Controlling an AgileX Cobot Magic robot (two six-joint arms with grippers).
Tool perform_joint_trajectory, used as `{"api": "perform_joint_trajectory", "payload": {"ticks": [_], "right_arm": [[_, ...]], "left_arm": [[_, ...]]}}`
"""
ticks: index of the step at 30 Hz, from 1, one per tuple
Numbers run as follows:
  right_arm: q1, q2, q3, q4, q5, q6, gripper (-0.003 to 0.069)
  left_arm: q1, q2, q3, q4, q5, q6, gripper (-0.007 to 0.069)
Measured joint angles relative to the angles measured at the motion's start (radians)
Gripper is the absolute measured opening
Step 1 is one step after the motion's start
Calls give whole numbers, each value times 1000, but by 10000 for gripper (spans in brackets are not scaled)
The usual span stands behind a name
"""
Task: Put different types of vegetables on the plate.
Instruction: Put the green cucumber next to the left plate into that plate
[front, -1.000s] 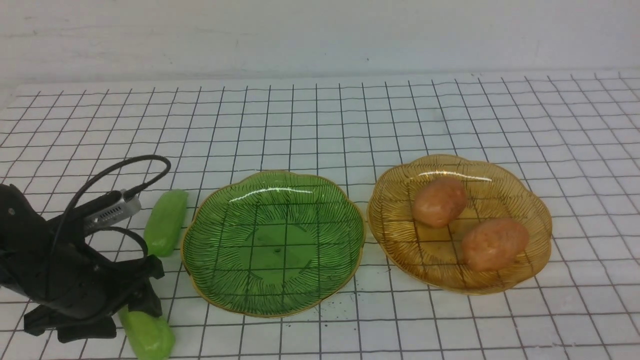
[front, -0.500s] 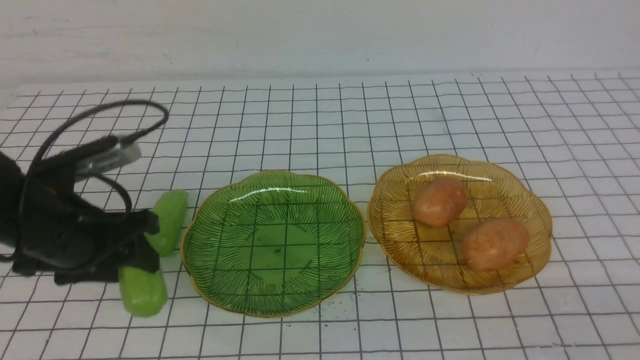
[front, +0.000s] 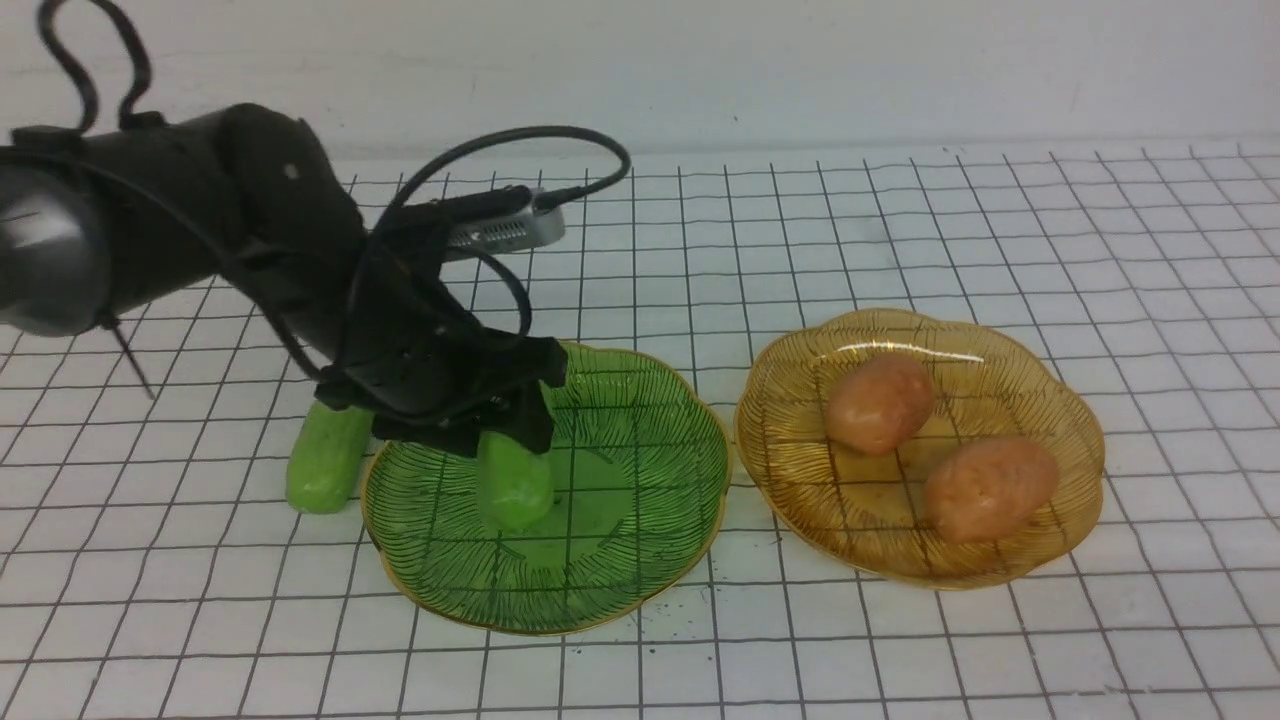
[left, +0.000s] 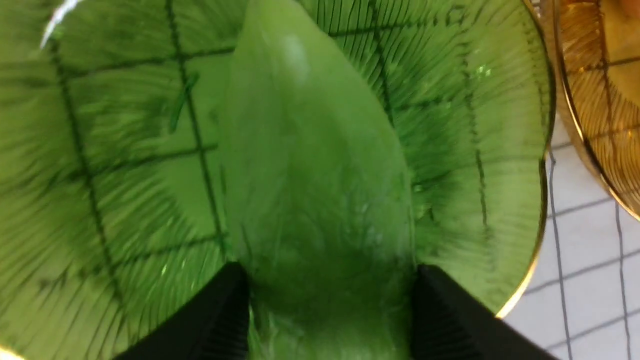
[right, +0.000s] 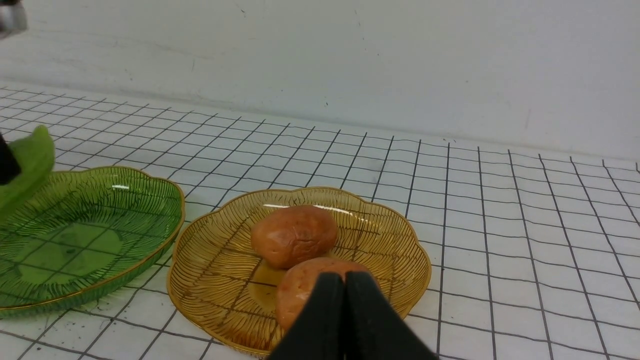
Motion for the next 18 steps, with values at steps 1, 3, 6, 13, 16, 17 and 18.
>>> {"api": "perform_joint_trajectory", "payload": {"ticks": [1, 3, 6, 13, 16, 17, 18], "right_arm": [[0, 0, 0, 0, 0, 0, -15], [0, 0, 0, 0, 0, 0, -15], [0, 0, 0, 0, 0, 0, -15], [0, 0, 0, 0, 0, 0, -15], [0, 0, 0, 0, 0, 0, -15], [0, 0, 0, 0, 0, 0, -15], [0, 0, 0, 0, 0, 0, -15]], "left_arm": [[-1, 30, -28, 8, -1, 0, 448], [1, 41, -52, 34, -4, 1, 505], [15, 44, -81, 90, -3, -6, 559], [161, 55, -98, 213, -13, -140, 584], [229, 85, -99, 216, -46, -164, 584], [240, 96, -99, 216, -56, -163, 584], [247, 105, -99, 216, -66, -164, 584]]}}
